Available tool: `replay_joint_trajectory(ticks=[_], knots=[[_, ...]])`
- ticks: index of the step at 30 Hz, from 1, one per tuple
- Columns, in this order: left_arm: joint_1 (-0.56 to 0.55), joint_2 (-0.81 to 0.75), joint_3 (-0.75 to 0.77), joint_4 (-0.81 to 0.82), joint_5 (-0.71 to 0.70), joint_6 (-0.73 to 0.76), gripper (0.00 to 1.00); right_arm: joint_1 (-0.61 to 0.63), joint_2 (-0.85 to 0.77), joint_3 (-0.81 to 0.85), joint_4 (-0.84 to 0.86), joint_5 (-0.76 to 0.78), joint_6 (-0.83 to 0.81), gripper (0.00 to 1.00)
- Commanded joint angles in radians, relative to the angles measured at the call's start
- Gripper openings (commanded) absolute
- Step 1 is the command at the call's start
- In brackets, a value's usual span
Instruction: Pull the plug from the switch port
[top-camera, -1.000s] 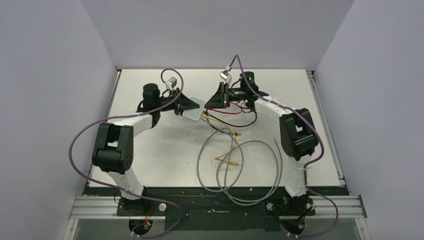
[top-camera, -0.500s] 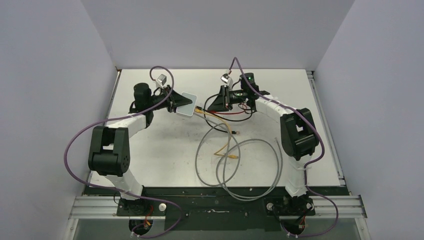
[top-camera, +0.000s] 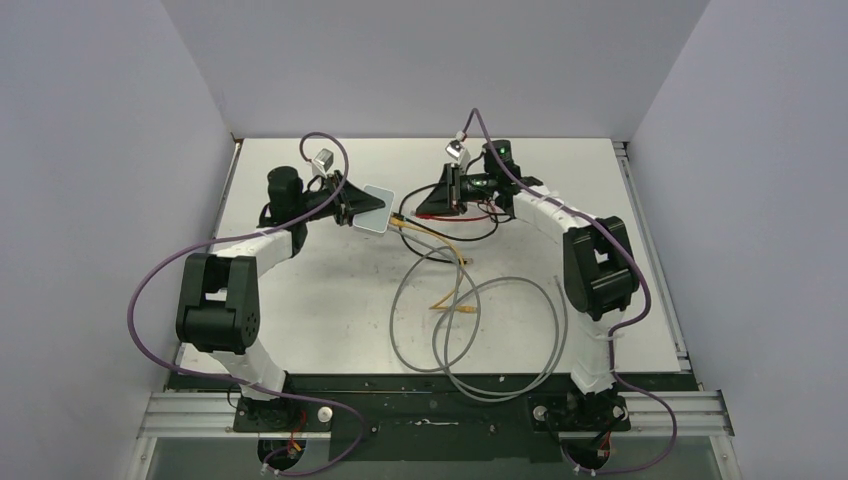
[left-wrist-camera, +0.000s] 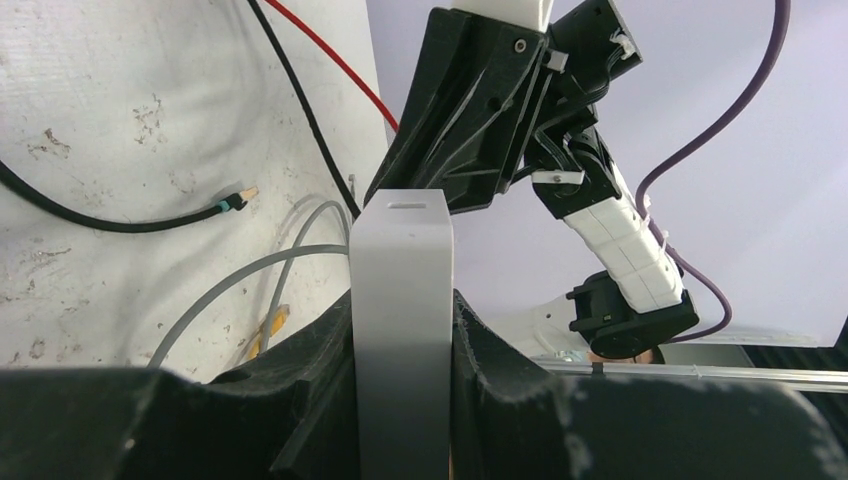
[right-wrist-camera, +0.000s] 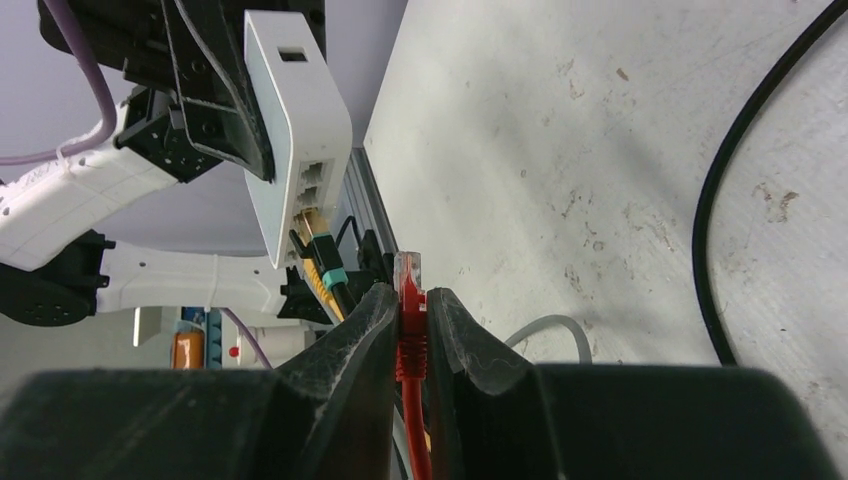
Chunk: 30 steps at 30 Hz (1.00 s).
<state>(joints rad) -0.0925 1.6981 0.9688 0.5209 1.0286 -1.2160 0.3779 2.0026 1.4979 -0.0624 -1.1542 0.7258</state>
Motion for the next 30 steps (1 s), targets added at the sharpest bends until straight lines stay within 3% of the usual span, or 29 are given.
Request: replay_joint_trajectory(ticks=[1,7,17,21,26,30], knots=[[-0.004,-0.051,-0.005,0.064,0.011,-0.004,0.0,-0.039,-0.093,0.04,0.114,0.036,0.062,0.05],[-0.012,-0.047,-0.01,0.06,0.011,0.001,0.0,-0.068,-0.123,0.021,0.296,0.022,0.201,0.05],[-0.027,-0.033,-0.039,0.054,0.004,0.004,0.0,-0.079,-0.152,0.037,0.459,0.007,0.339,0.05],[-0.04,-0.019,-0.047,0.044,-0.002,0.004,0.0,-0.09,-0.171,0.025,0.611,0.019,0.433,0.05],[-0.054,-0.015,-0.057,0.041,-0.008,0.006,0.0,-0.11,-0.173,0.027,0.606,0.042,0.431,0.05],[-0.061,-0.008,-0.067,0.055,-0.012,-0.014,0.0,-0.123,-0.164,0.004,0.534,0.053,0.337,0.05]])
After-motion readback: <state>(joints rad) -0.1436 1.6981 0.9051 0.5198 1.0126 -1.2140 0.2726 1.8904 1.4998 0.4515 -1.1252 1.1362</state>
